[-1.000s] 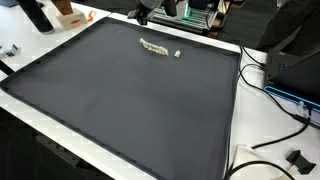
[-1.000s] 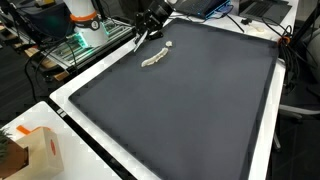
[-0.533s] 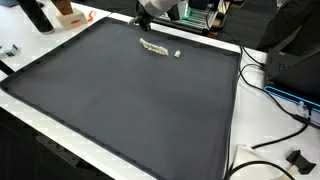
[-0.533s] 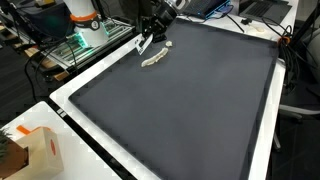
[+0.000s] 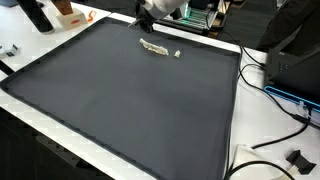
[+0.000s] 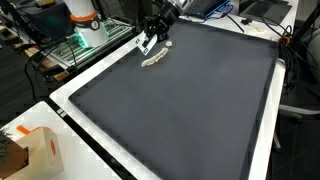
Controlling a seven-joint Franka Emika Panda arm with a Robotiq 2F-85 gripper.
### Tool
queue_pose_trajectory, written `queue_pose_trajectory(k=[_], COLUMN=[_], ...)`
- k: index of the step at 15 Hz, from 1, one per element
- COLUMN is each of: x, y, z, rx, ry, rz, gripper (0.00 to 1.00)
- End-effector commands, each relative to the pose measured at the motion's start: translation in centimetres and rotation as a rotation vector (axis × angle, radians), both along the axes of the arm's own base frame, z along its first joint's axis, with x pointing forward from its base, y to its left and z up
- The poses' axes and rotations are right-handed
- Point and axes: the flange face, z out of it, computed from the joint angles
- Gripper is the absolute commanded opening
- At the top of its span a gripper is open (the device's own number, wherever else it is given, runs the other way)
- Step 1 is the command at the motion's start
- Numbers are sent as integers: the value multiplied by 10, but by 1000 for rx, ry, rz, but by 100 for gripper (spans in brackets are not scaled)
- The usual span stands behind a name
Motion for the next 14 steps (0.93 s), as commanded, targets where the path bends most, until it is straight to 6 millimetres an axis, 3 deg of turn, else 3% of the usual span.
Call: queue_pose_trajectory(k=[1, 7, 14], x=[3, 3, -1], y=[4, 8, 16], z=[4, 23, 58], rx=[24, 88, 197], ry=[29, 22, -40], rz=[71, 137, 234], gripper=[1, 1, 1])
